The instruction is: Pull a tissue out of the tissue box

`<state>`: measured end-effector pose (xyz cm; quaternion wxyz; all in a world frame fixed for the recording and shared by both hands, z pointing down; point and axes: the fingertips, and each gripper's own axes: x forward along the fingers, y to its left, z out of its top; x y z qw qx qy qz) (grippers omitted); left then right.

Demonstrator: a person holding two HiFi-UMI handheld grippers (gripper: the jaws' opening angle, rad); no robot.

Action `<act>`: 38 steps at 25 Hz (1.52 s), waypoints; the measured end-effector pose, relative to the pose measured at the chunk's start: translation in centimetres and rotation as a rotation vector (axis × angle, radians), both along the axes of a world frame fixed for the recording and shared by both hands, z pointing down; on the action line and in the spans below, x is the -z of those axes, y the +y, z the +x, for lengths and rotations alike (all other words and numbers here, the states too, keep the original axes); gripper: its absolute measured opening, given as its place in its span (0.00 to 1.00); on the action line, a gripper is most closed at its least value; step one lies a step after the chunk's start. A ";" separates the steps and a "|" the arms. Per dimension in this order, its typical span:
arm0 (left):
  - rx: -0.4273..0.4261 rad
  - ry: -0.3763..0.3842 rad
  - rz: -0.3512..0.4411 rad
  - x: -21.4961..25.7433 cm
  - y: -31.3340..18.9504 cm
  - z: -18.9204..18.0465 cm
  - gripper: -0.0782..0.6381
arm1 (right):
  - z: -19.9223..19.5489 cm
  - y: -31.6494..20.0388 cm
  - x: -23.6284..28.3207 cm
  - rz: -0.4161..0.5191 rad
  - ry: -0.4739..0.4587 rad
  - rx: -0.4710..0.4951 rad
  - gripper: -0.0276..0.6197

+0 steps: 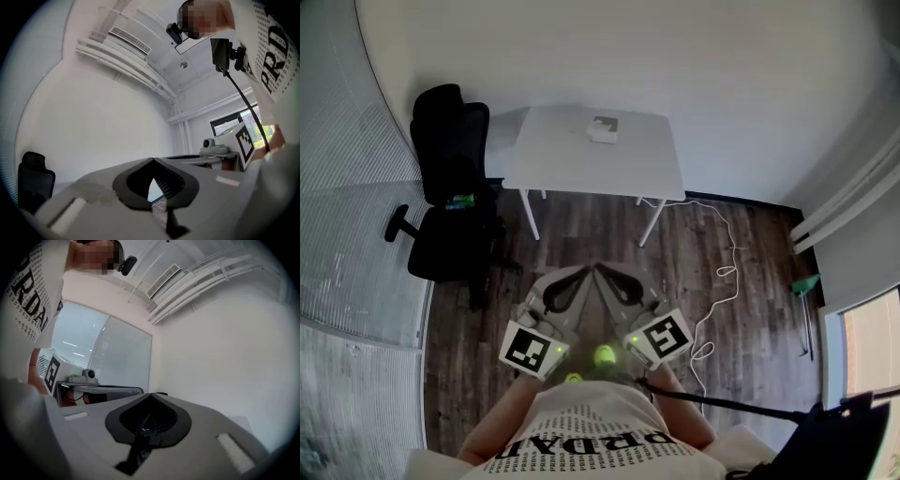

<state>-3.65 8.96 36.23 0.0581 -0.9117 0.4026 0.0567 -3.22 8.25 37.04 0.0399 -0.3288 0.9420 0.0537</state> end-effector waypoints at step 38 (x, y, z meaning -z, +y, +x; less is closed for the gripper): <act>0.068 -0.022 -0.042 -1.4 -14.1 8.4 0.10 | 8.2 -14.0 -1.6 -0.065 -0.019 0.070 0.06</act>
